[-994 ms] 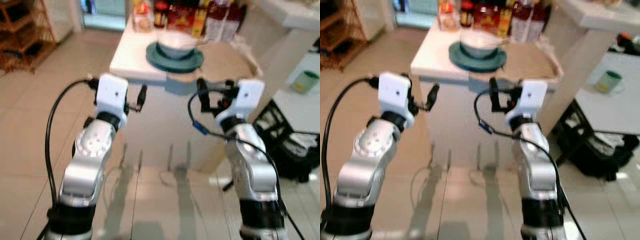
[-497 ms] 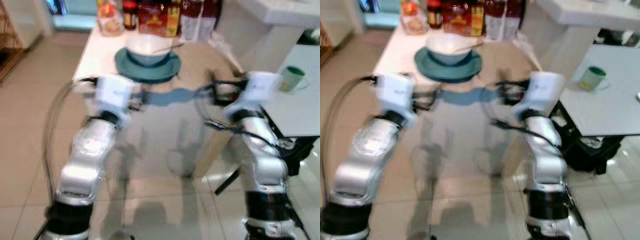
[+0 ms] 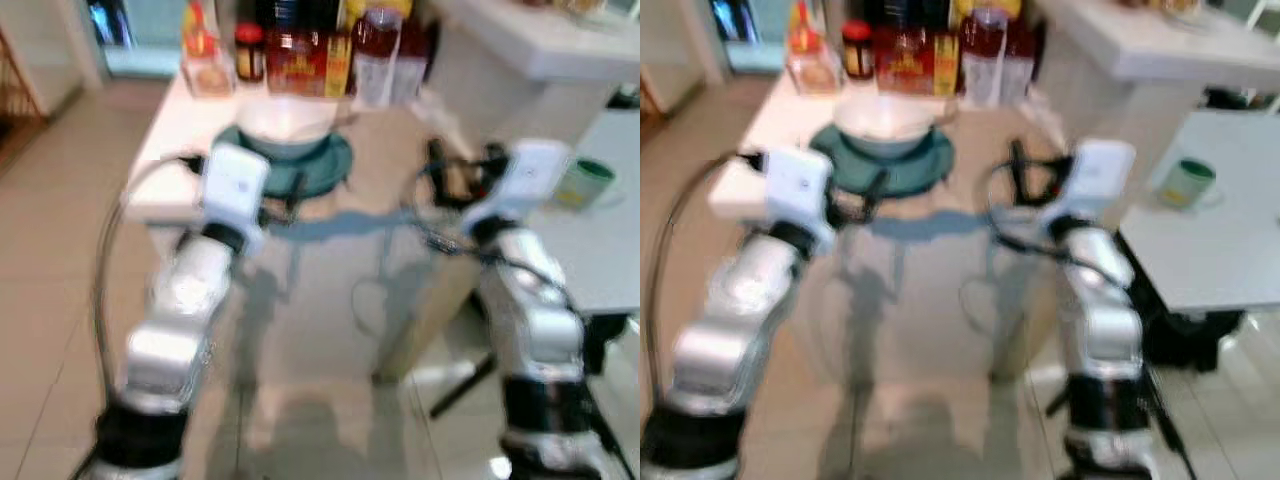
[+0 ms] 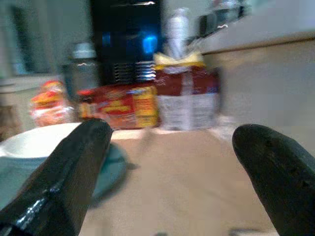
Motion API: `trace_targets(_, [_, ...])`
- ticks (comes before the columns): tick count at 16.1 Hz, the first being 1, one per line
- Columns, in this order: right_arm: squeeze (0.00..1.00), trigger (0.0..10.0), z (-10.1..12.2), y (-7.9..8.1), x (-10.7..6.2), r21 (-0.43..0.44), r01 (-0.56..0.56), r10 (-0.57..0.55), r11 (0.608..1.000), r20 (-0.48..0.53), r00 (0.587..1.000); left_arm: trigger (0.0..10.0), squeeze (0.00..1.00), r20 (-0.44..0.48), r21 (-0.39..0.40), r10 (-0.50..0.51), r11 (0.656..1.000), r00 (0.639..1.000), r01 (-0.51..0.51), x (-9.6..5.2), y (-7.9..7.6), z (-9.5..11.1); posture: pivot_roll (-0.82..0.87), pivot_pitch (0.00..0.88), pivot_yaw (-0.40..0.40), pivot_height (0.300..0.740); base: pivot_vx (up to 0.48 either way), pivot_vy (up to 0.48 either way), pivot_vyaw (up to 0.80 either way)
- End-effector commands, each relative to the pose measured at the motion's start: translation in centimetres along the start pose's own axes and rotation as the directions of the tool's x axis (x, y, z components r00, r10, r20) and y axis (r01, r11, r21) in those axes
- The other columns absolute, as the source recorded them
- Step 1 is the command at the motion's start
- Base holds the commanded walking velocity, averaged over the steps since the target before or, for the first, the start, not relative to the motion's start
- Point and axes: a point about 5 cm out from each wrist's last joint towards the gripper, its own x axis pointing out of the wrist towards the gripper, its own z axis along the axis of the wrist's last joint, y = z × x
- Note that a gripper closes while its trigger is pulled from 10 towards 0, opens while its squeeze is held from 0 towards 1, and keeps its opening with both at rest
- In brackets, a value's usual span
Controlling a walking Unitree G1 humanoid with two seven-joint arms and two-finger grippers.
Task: Setting the table
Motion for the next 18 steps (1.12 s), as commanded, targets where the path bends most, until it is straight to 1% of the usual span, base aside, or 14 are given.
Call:
trace_targets(1, [0.00, 10.0, 0.4, -1.1, 0.0, -0.003, 0.030, -0.030, 1.000, 0.012, 0.999, 10.0, 0.00, 0.006, -0.010, -0.032, 0.999, 0.999, 0.032, 0.1, -0.8, 0.2, 0.09, 0.017, -0.086, 0.740, 0.390, 0.000, 0.00])
trace_targets(2, [0.00, 10.0, 0.4, -0.9, 0.0, 0.019, 0.009, -0.009, 1.000, 0.006, 1.000, 10.0, 0.00, 0.003, -0.010, -0.028, 1.000, 1.000, 0.028, 0.1, -0.7, 0.2, 0.09, 0.020, -0.085, 0.740, 0.394, 0.000, 0.00])
trace_targets(4, [0.00, 10.0, 0.2, -0.4, 0.1, -0.021, -0.042, 0.042, 0.999, -0.015, 0.999, 10.0, 0.00, 0.002, -0.009, -0.026, 1.000, 1.000, 0.026, 0.2, -0.6, 0.2, 0.09, 0.023, -0.085, 0.740, 0.390, 0.000, 0.00])
trace_targets(6, [0.00, 10.0, -0.1, 0.1, -0.1, -0.054, -0.075, 0.074, 0.996, -0.026, 0.997, 10.0, 0.00, 0.003, -0.007, -0.025, 1.000, 1.000, 0.025, 0.2, -0.5, 0.3, 0.09, 0.024, -0.085, 0.740, 0.390, 0.000, 0.73])
trace_targets(8, [0.00, 10.0, -0.1, 0.2, -0.1, -0.053, -0.080, 0.079, 0.995, -0.021, 0.997, 10.0, 0.00, 0.004, -0.005, -0.031, 1.000, 1.000, 0.031, 0.2, -0.6, 0.4, 0.09, 0.024, -0.085, 0.740, 0.390, 0.000, 0.80])
trace_targets(9, [0.00, 10.0, -0.1, 0.2, -0.2, 0.045, -0.062, 0.063, 0.997, -0.010, 0.998, 10.0, 0.00, 0.005, -0.003, -0.036, 0.999, 0.999, 0.036, 0.2, -0.6, 0.4, 0.09, 0.024, -0.080, 0.740, 0.379, 0.000, 0.00])
trace_targets(11, [0.00, 10.0, -0.1, 0.2, -0.3, 0.059, -0.084, 0.084, 0.995, -0.008, 0.996, 10.0, 0.00, 0.007, 0.001, -0.037, 0.999, 0.999, 0.037, 0.3, -0.6, 0.5, 0.09, 0.026, -0.080, 0.740, 0.358, 0.000, 0.00])
trace_targets(12, [0.00, 10.0, 0.0, 0.3, -0.4, 0.097, -0.109, 0.110, 0.989, 0.001, 0.994, 10.0, 0.00, 0.018, 0.000, -0.039, 0.999, 0.999, 0.039, 0.2, -0.6, 0.6, 0.09, 0.028, -0.080, 0.740, 0.000, 0.000, 0.00])
trace_targets(13, [1.00, 10.0, 0.6, 0.9, -0.7, 0.220, -0.191, 0.182, 0.957, 0.060, 0.981, 10.0, 0.00, 0.034, 0.003, -0.053, 0.999, 0.998, 0.053, 0.1, -0.6, 0.9, 0.09, 0.028, -0.079, 0.740, 0.000, 0.000, 0.00])
trace_targets(14, [1.00, 10.0, 0.8, 1.0, -0.8, 0.239, -0.213, 0.200, 0.947, 0.076, 0.977, 10.0, 0.00, 0.042, 0.002, -0.060, 0.998, 0.997, 0.060, 0.0, -0.5, 1.0, 0.10, 0.028, -0.077, 0.740, 0.000, 0.000, 0.00])
trace_targets(16, [1.00, 10.0, 1.0, 1.1, -0.9, 0.225, -0.242, 0.228, 0.944, 0.087, 0.970, 10.0, 0.00, 0.065, -0.017, -0.070, 0.997, 0.995, 0.071, -0.1, -0.1, 1.5, 0.10, 0.028, -0.076, 0.740, 0.000, 0.000, 0.00])
trace_targets(17, [1.00, 10.0, 1.0, 1.1, -0.9, 0.225, -0.244, 0.230, 0.943, 0.087, 0.969, 10.0, 0.00, 0.070, -0.023, -0.079, 0.996, 0.994, 0.080, -0.1, 0.0, 1.6, 0.10, 0.029, -0.076, 0.740, 0.000, 0.000, 0.00])
trace_targets(18, [1.00, 10.0, 1.0, 0.8, -0.7, 0.260, -0.215, 0.199, 0.941, 0.088, 0.976, 10.0, 0.00, 0.077, -0.013, -0.114, 0.993, 0.990, 0.115, -0.2, -0.1, 1.8, 0.11, 0.031, -0.075, 0.740, 0.000, 0.000, 0.00])
